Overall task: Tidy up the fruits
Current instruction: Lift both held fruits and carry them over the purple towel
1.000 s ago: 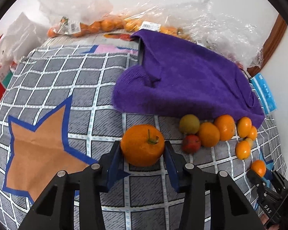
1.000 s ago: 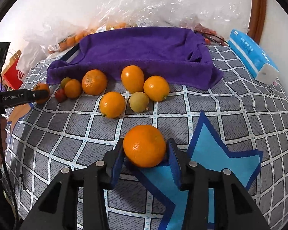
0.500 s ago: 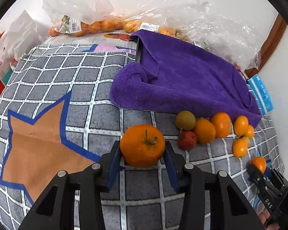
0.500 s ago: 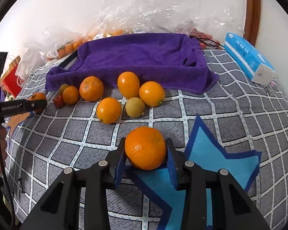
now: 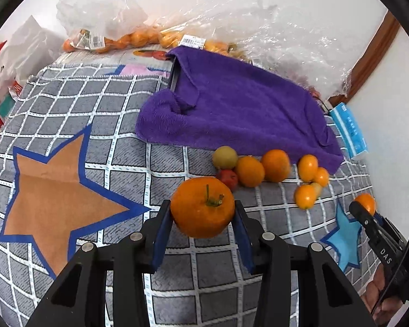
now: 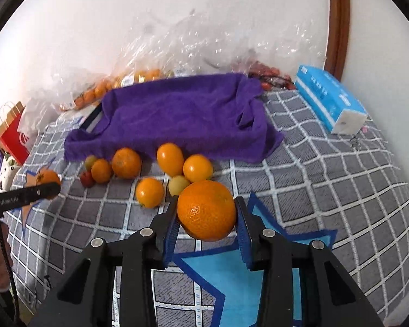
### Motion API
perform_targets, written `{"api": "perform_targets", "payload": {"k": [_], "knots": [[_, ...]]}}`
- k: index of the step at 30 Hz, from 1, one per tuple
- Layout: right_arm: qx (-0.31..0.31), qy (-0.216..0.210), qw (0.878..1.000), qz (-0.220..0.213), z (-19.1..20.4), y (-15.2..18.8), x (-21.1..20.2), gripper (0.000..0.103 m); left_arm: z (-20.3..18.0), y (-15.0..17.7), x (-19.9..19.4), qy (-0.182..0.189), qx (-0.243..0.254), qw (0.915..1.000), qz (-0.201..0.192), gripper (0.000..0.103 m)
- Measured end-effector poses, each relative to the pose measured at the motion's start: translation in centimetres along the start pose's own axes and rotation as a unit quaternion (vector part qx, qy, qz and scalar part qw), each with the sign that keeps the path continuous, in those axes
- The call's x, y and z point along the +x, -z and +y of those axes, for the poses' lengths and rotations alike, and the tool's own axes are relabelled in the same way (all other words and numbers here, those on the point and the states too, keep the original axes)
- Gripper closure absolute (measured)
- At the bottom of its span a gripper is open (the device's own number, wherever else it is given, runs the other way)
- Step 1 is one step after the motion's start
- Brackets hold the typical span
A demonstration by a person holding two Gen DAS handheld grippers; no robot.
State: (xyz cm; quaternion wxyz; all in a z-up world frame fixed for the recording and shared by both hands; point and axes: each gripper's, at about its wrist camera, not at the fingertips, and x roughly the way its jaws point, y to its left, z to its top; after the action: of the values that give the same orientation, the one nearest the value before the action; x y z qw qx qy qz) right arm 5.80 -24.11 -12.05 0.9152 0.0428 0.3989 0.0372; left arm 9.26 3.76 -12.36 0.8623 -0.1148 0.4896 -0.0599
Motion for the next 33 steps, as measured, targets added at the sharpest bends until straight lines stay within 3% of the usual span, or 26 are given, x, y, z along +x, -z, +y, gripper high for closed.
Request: {"api": "perform_targets", "payload": {"k": [15,33], "knots": [[-0.009,0.001,0.999,-0.052,1.3,-6.2,-3.5,0.065,-1.8,-3.9,-6.4,-0.008,0.014,0.9968,-0.078,0.062],[-0.016,-0.011,0.997,-0.078,2.7,-11.1,-3.2,0.065,-2.1,-8.2,-7.8,-0.02,0.021,0.994,-0.106,0.062]]}}
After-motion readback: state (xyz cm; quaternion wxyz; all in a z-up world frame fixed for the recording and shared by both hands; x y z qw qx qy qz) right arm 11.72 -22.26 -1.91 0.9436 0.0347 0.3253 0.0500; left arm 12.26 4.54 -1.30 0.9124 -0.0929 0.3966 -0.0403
